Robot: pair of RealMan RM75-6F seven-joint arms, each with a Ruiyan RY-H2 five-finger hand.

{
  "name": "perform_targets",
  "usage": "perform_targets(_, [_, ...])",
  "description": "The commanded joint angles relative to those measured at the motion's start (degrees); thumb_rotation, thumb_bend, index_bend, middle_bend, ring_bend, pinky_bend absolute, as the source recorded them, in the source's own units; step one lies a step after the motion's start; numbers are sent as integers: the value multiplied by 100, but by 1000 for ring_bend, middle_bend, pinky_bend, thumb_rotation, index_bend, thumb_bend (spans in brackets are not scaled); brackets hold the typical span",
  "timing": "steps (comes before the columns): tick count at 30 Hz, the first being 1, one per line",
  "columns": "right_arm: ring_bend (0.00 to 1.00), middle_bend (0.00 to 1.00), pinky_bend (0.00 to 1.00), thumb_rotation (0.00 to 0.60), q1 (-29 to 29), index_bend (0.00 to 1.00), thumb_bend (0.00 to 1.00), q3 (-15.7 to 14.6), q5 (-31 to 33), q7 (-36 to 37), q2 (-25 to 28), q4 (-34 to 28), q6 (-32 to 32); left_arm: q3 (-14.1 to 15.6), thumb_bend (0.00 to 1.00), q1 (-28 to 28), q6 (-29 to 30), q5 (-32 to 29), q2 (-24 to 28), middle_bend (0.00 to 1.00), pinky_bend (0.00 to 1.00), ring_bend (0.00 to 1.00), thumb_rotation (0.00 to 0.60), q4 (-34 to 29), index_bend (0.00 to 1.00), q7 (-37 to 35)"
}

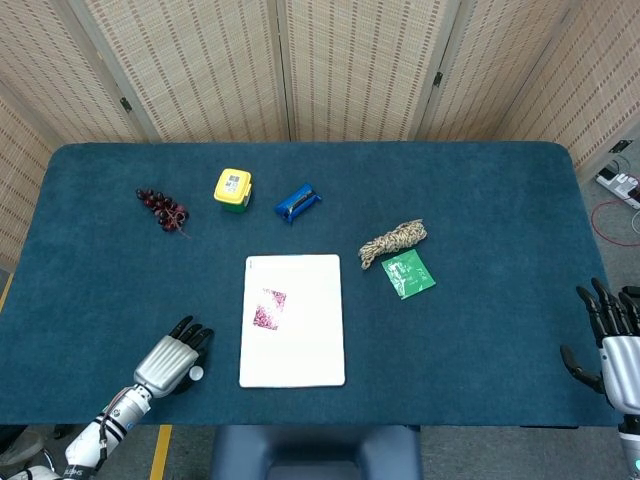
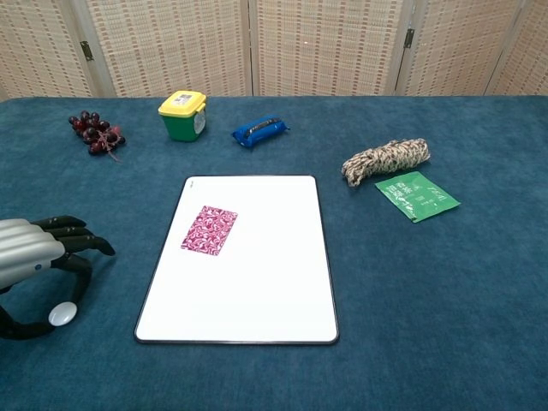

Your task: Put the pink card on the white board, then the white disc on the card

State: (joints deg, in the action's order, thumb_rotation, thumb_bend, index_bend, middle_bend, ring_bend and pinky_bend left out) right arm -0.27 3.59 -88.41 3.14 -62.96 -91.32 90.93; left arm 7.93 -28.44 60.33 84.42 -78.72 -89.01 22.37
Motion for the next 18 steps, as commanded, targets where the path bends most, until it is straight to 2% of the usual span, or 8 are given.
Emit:
perform_targets(1, [95,17,42,600,-6,0,370,0,6,3,0,2,5,-15,341,4,-24,8,0,173,0,140,600,-2,512,-19])
perform_targets(8, [95,17,42,600,-10,0,370,2,11,10,0,15,7,-75,372,-9,-82,32,85,182,0,146,600,-67,522,-119])
perform_targets(12, [95,17,42,600,-13,0,369,6,3,8,4,13,23,-216,371,-83,-103,19,234,182,0,145,600,-217,522,-289])
perform_targets(18, [95,17,42,600,-35,0,370,9,17,10,7,11,51,-723,375,-431,-248,-74,417,182,0,142,600,-407,523,-686])
